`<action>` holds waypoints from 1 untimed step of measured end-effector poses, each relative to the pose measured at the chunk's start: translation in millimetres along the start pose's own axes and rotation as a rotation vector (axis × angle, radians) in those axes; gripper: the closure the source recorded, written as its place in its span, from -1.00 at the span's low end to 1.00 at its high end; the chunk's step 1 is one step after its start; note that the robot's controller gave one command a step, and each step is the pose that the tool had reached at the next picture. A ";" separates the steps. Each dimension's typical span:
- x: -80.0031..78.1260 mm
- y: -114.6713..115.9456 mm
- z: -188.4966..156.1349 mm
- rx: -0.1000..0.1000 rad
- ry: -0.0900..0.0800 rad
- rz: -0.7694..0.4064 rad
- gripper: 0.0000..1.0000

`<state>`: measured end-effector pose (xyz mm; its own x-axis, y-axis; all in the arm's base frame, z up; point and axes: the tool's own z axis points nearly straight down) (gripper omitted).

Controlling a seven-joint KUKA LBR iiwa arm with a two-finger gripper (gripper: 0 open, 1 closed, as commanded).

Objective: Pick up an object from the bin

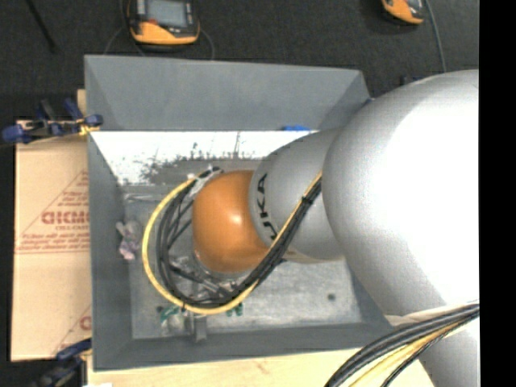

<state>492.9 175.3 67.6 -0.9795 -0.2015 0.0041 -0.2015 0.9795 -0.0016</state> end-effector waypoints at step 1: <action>5.4 28.0 -6.8 0.002 -0.027 -0.213 -1.00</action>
Offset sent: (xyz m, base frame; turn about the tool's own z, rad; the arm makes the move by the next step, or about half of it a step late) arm -0.0188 0.0280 0.0024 -0.2157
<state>482.0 201.7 74.5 -0.9146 -0.4038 -0.0221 -0.4038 0.9148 -0.0059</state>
